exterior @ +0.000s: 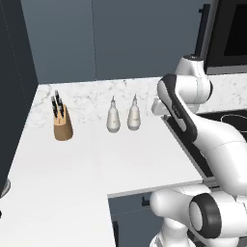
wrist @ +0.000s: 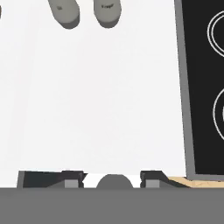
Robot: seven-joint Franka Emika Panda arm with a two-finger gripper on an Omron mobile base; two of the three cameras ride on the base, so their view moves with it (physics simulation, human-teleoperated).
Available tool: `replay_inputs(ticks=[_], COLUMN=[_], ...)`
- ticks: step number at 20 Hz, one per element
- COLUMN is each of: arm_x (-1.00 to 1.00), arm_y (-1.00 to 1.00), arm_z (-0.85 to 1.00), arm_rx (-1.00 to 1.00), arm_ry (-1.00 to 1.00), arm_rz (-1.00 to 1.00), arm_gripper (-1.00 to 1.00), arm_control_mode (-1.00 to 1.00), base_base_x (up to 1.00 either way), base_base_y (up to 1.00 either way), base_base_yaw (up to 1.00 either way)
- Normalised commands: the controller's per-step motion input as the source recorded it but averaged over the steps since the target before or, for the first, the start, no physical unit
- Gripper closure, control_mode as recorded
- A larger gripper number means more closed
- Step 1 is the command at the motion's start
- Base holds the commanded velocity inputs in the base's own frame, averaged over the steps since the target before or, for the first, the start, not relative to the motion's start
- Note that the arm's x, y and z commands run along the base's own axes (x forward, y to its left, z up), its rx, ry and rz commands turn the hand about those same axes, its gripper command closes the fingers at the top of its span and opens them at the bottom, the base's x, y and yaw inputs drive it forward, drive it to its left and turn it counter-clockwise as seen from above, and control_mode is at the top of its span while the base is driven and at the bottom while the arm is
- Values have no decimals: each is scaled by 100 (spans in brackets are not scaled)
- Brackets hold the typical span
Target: Navigate to the coffee machine.
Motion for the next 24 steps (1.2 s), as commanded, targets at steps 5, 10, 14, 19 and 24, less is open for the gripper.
replay_inputs(ticks=[5,10,14,19,24], arm_x=[0,0,0,0,0], arm_y=[0,0,0,0,0], arm_z=[0,0,0,0,0], arm_rx=[0,0,0,0,0], arm_ry=[0,0,0,0,0], arm_rz=[0,0,0,0,0], arm_gripper=[-100,-100,-100,-100,-100], arm_control_mode=[-100,-100,-100,100,100], base_base_x=[0,0,0,0,-36], base_base_y=[0,0,0,0,-2], base_base_yaw=[0,0,0,0,0])
